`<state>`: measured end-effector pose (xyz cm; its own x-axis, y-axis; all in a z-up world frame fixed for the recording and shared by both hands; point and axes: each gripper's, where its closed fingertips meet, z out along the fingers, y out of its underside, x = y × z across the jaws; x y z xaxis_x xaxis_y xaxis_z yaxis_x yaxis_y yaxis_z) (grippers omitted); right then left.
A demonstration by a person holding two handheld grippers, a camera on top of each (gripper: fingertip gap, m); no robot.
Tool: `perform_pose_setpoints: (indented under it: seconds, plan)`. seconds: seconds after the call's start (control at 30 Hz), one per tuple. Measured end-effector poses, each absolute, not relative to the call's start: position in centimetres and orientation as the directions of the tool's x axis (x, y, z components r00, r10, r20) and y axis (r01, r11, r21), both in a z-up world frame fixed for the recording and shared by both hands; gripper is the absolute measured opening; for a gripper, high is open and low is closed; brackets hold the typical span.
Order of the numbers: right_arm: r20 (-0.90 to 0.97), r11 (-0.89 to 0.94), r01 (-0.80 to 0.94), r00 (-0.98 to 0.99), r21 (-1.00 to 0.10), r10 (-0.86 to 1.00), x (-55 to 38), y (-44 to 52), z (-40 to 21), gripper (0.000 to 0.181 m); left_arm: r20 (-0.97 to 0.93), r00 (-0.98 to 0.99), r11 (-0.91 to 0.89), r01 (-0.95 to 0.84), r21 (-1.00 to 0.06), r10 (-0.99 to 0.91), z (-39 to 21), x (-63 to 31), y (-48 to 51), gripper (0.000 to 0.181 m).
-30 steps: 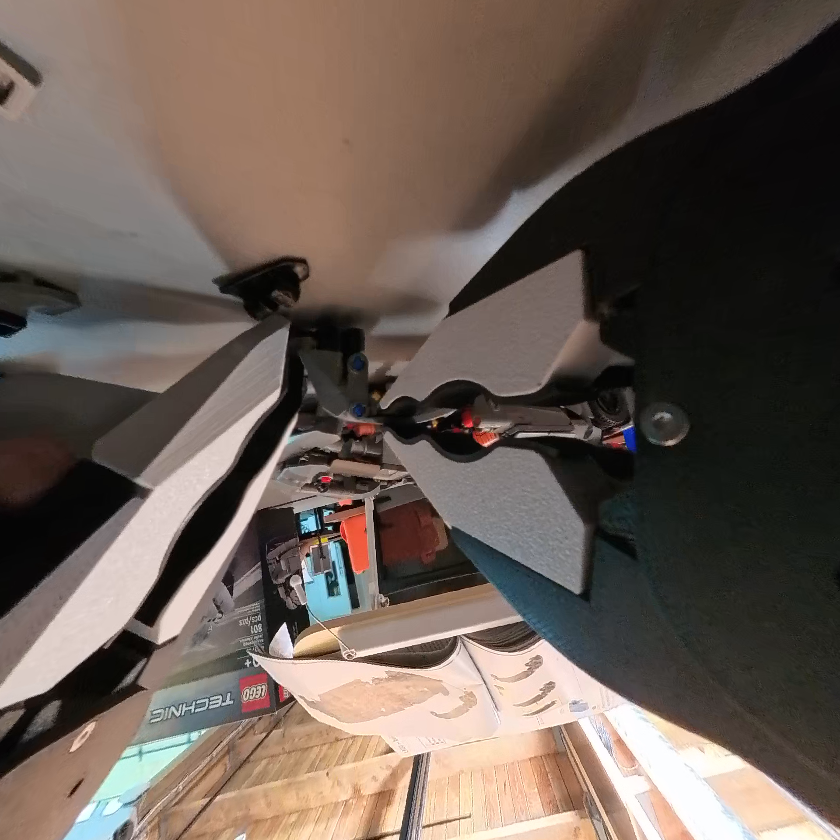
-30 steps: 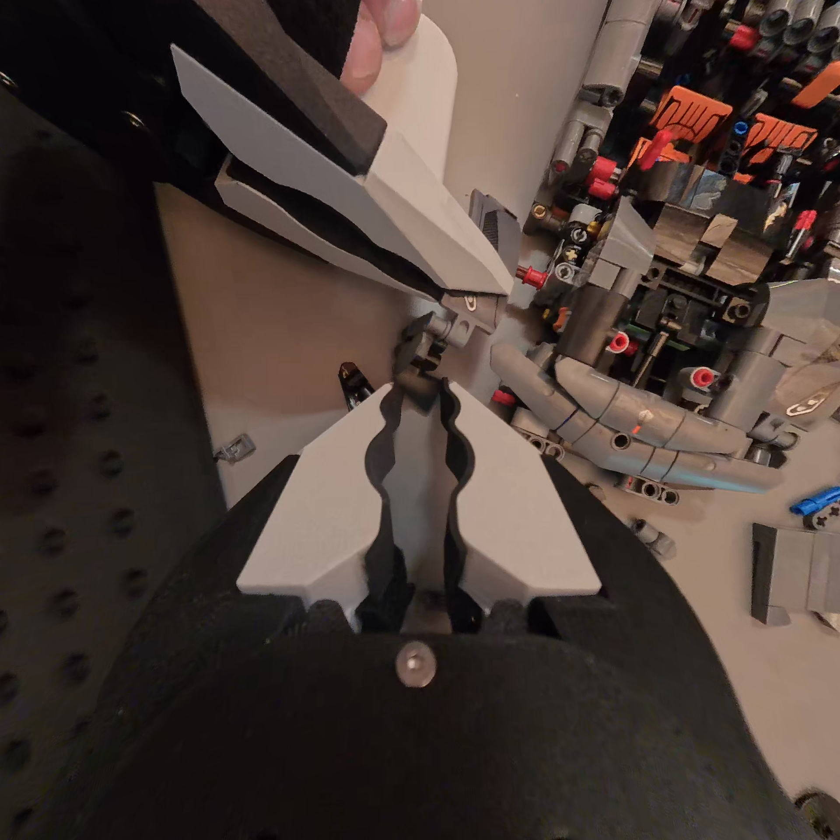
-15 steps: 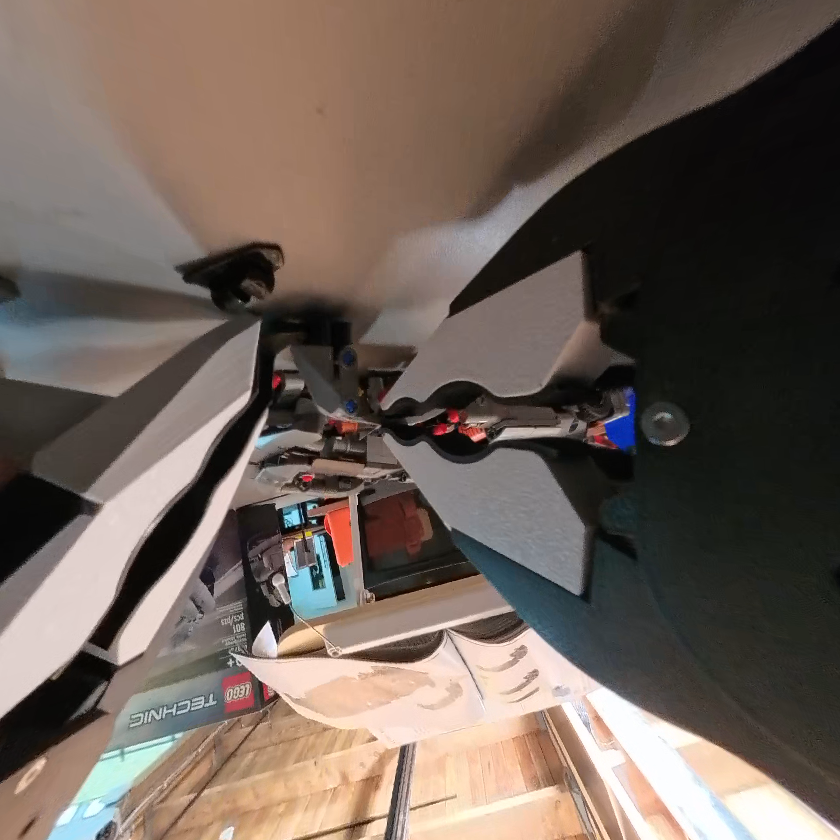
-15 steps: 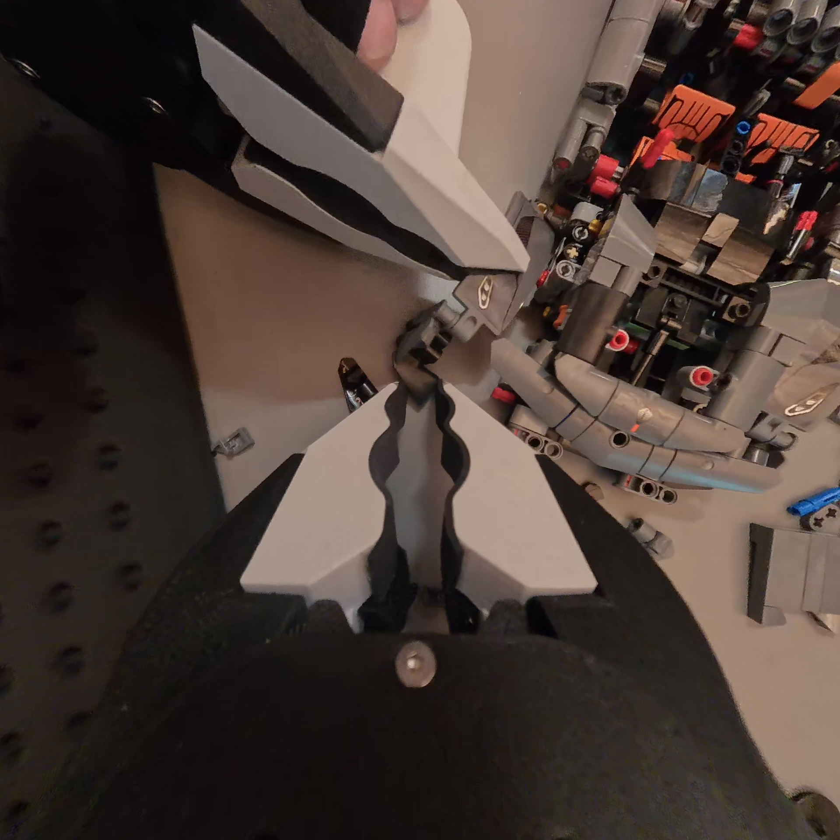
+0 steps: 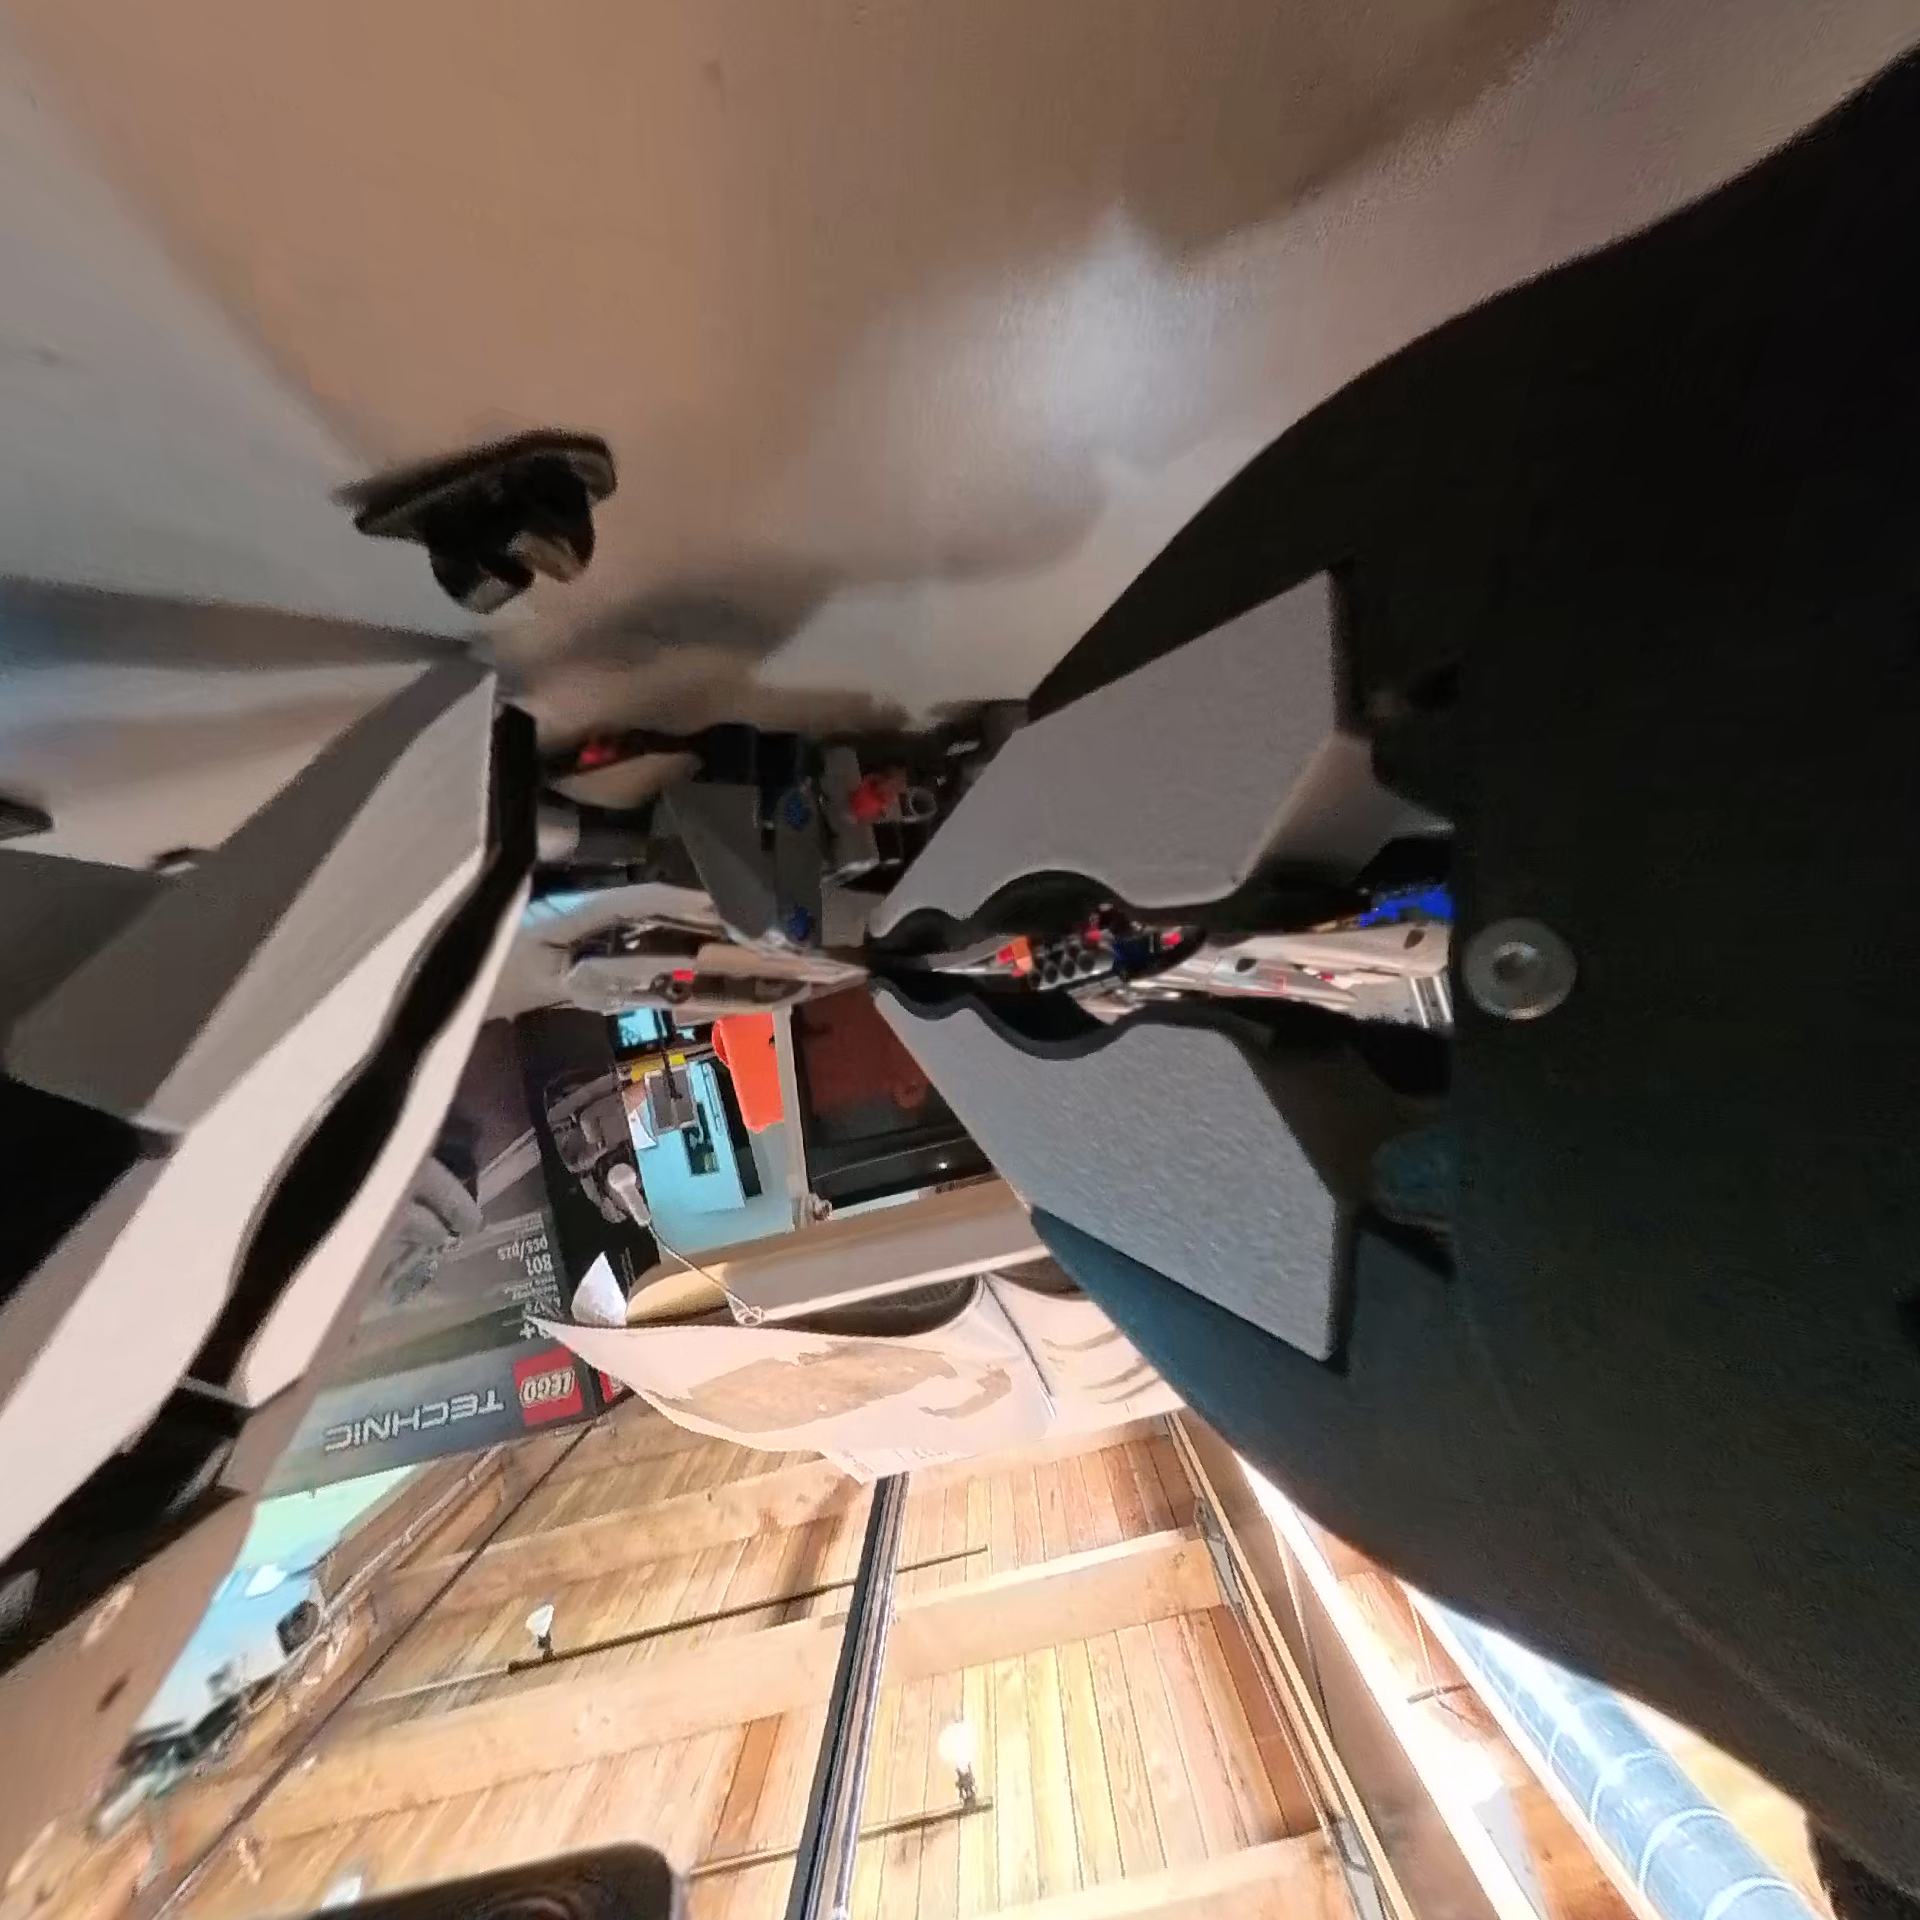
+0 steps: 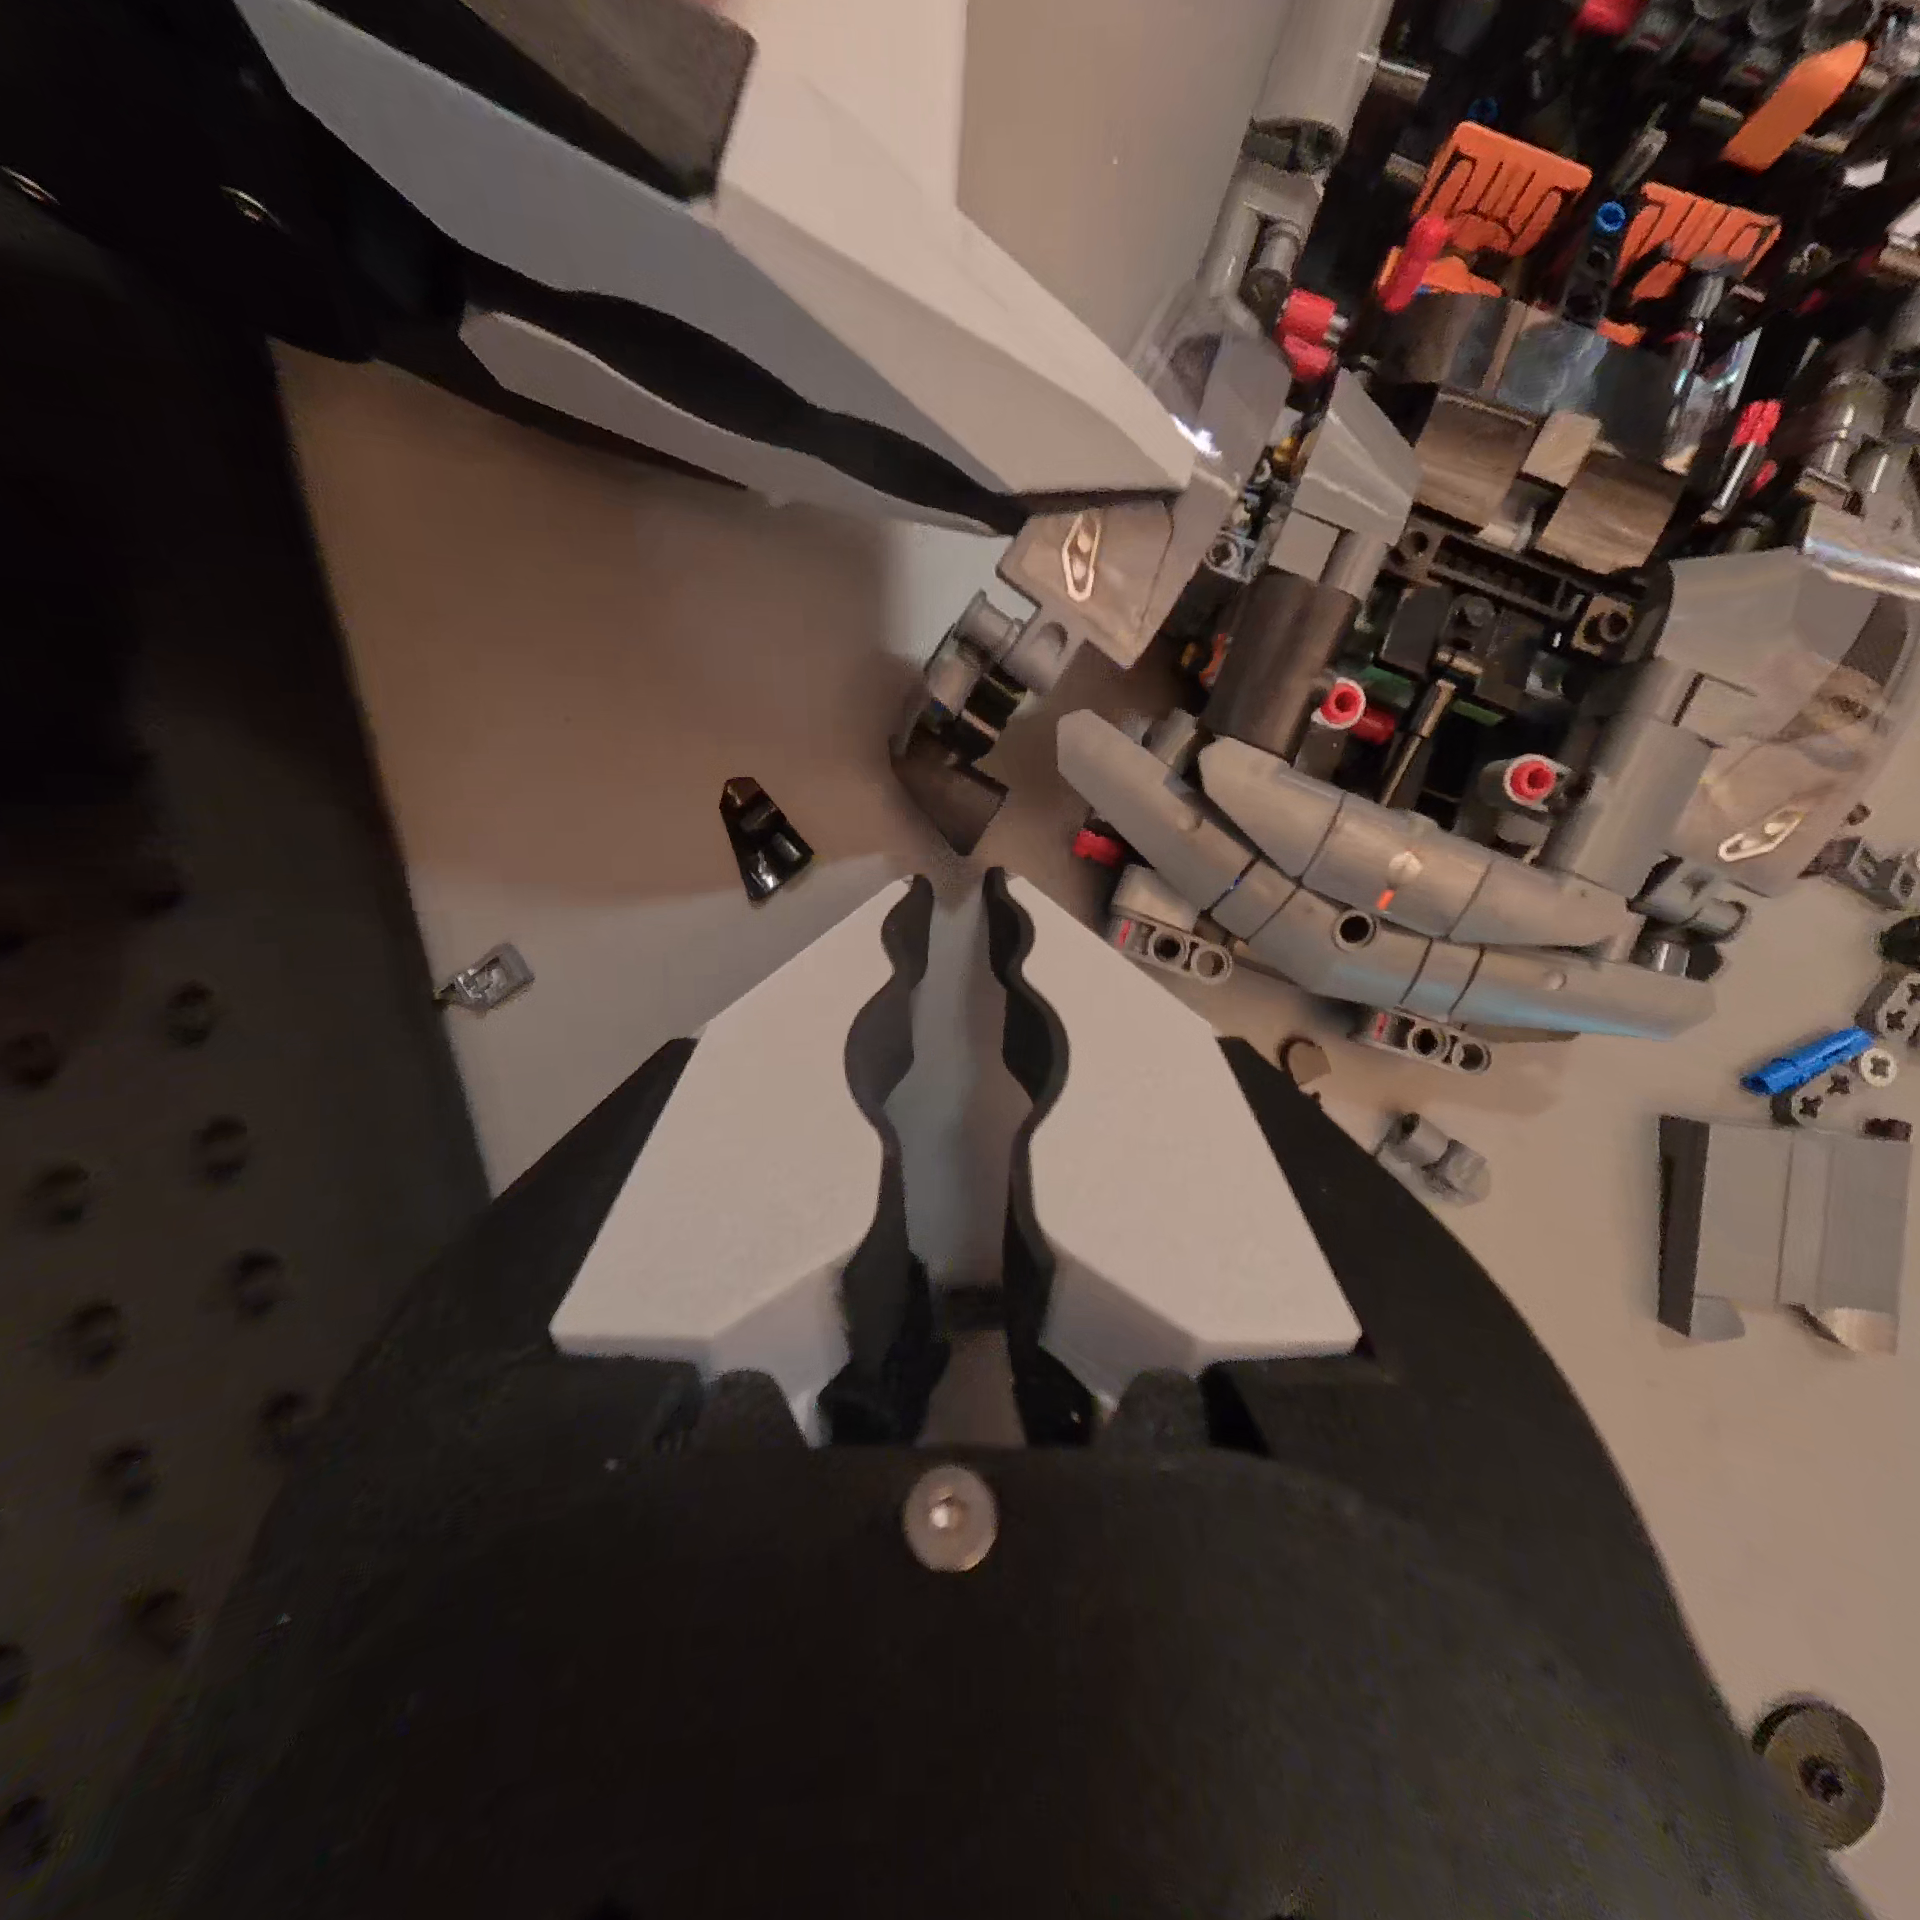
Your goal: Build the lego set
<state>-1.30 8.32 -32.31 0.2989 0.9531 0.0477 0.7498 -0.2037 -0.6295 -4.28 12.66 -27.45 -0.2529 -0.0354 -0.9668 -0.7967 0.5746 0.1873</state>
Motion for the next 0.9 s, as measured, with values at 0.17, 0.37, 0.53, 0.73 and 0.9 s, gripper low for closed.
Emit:
perform_pose_setpoints:
  seconds: [0.17, 0.37, 0.53, 0.73, 0.9]
  plan:
    - [0.044, -0.202, 0.685, 0.324, -0.7, 0.945, -0.6, 8.8, -30.3, 0.008, -0.968, -0.252, 0.553, -0.81, 0.196, -0.026, -27.9, -4.0, 13.0, 0.0]
    - [0.074, -0.148, 0.692, 0.28, -0.706, 0.957, -1.3, 8.2, -30.2, 0.005, -0.97, -0.24, 0.538, -0.821, 0.192, -0.021, -28.0, -3.7, 13.2, 0.0]
    - [0.116, -0.113, 0.76, 0.241, -0.639, 0.963, -2.1, 8.0, -32.0, 0.0, -0.971, -0.239, 0.543, -0.82, 0.184, -0.032, -28.3, -3.4, 13.1, 0.0]
    - [0.115, -0.126, 0.767, 0.252, -0.629, 0.961, -2.2, 8.1, -32.5, 0.0, -0.963, -0.255, 0.538, -0.826, 0.167, -0.092, -28.6, -3.8, 13.4, 0.019]
    - [0.09, -0.148, 0.757, 0.263, -0.636, 0.961, -2.2, 8.2, -32.5, 0.0, -0.951, -0.246, 0.615, -0.784, 0.081, -0.188, -28.0, -3.7, 11.7, 0.034]
